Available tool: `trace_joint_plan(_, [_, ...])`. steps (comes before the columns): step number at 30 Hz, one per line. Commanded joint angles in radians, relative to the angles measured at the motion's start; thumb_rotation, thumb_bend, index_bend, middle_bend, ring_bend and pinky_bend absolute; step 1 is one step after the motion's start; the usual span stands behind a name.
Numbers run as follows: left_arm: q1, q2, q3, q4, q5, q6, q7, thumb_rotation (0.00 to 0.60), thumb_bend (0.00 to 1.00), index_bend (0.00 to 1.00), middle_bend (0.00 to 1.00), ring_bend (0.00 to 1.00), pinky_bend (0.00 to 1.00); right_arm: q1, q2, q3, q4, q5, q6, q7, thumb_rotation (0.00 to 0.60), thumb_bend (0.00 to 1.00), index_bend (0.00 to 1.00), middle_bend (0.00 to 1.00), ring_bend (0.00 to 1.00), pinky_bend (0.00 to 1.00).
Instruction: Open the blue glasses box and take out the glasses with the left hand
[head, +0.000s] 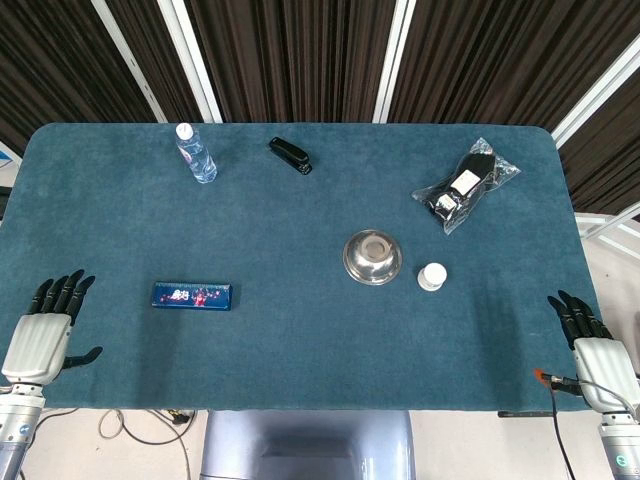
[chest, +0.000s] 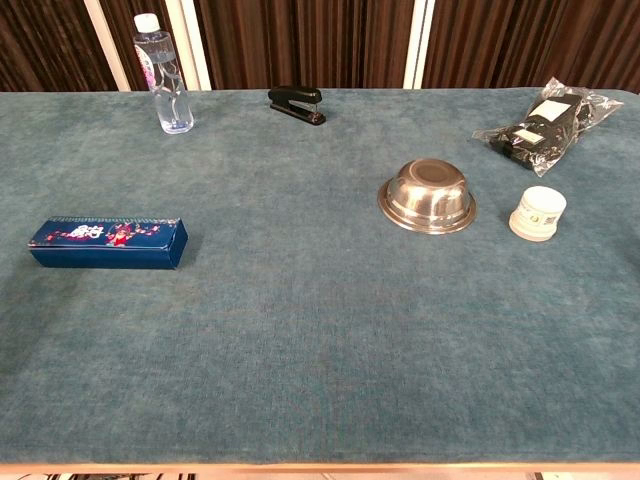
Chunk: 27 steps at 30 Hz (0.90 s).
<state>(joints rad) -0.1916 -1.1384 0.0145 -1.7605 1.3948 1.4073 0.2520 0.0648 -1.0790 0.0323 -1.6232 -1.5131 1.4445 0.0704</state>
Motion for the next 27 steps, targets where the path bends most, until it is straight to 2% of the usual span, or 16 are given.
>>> trace_joint_plan(1, [0.000, 0.000, 0.000, -0.001, 0.001, -0.004, 0.004, 0.600, 0.09, 0.00, 0.00, 0.00, 0.01, 0.000, 0.000, 0.000, 0.000, 0.001, -0.001, 0.000, 0.600, 0.10, 0.00, 0.00, 0.00, 0.21])
trace_joint_plan(7, [-0.009, 0.001, -0.006, -0.015, -0.021, -0.036, 0.028, 0.600, 0.09, 0.00, 0.00, 0.00, 0.01, 0.000, 0.001, 0.000, -0.002, 0.006, -0.005, 0.001, 0.600, 0.10, 0.00, 0.00, 0.00, 0.21])
trace_joint_plan(12, [-0.054, 0.002, -0.039, -0.044, -0.065, -0.099, 0.071, 0.600, 0.09, 0.00, 0.00, 0.00, 0.01, 0.000, 0.001, 0.000, -0.003, 0.007, -0.004, 0.000, 0.600, 0.10, 0.00, 0.00, 0.00, 0.21])
trace_joint_plan(18, [-0.150, -0.018, -0.103, -0.082, -0.193, -0.222, 0.156, 0.600, 0.09, 0.00, 0.00, 0.00, 0.01, -0.001, 0.003, 0.000, -0.004, 0.006, -0.003, 0.004, 0.600, 0.10, 0.00, 0.00, 0.00, 0.21])
trace_joint_plan(25, [-0.248, -0.067, -0.139, -0.060, -0.331, -0.321, 0.263, 0.600, 0.11, 0.00, 0.07, 0.00, 0.01, 0.000, 0.004, 0.000, -0.003, 0.008, -0.007, 0.008, 0.600, 0.10, 0.00, 0.00, 0.00, 0.21])
trace_joint_plan(27, [-0.273, -0.083, -0.148, -0.051, -0.373, -0.345, 0.282, 0.600, 0.16, 0.00, 0.10, 0.00, 0.01, 0.000, 0.004, 0.000, -0.003, 0.009, -0.007, 0.010, 0.600, 0.10, 0.00, 0.00, 0.00, 0.21])
